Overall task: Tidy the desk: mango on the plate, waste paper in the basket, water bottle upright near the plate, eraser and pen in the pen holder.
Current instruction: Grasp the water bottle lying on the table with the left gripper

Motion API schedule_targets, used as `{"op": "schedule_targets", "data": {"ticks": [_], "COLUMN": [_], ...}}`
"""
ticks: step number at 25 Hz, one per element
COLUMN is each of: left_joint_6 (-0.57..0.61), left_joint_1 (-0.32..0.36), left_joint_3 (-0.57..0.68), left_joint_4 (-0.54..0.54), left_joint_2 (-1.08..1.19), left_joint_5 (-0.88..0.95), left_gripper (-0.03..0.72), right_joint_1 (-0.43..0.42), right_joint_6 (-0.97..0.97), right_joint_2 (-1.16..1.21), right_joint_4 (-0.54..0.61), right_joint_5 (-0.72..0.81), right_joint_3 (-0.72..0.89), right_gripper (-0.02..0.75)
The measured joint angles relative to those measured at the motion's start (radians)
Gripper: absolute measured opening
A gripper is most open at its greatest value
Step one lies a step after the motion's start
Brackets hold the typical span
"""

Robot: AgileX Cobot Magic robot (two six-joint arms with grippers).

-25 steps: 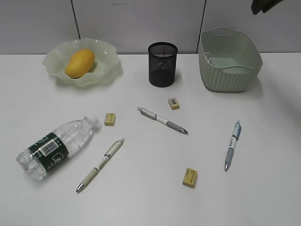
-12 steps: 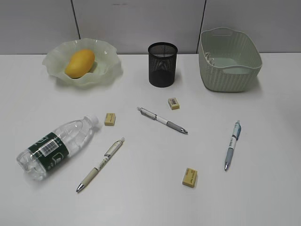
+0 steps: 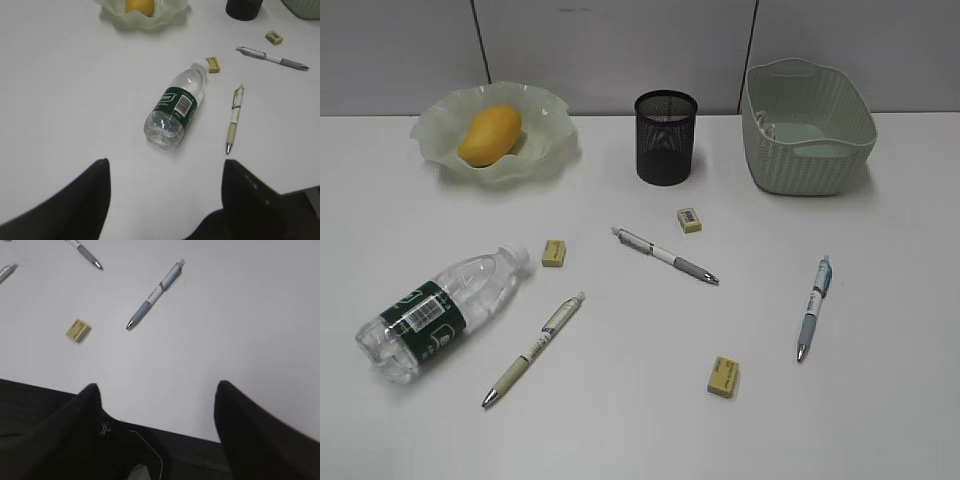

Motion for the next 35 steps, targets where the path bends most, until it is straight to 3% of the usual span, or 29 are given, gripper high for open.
{"op": "schedule_targets", "data": {"ticks": [2,5,14,24,29,35], "left_joint_6": [0.011,0.043,0.179,0.279,0.284,0.286], "left_joint_1": [0.000,0.000,-0.121,-0.269,-0.277,-0.277], "left_joint_3": [-0.014,-0.029,-0.155,-0.375,-0.441,-0.543], "left_joint_4": [-0.001,-0.001,-0.005,0.043,0.105,0.132], "left_joint_2": [0.059,0.179,0.640,1.197,1.412,1.598], "left_joint_5": [-0.044,-0.119,-0.203,-0.184,-0.174,-0.144], "left_gripper": [0.540,0.581,0.617,0.620,0.680,0.692], "right_joint_1": [0.000,0.000,0.000,0.000,0.000,0.000], "right_joint_6": [0.000,0.000,-0.010,-0.013,-0.013,-0.013], "right_joint_2": [-0.094,-0.234,-0.560,-0.597,-0.598,-0.598], "right_joint_4": [0.029,0.043,-0.033,-0.089,-0.089,-0.094], "right_joint_5": [-0.013,-0.013,0.053,-0.013,-0.022,-0.028], "right_joint_3": [0.080,0.180,0.322,0.360,0.360,0.360], "right_gripper": [0.566,0.638,0.635,0.594,0.594,0.593]}}
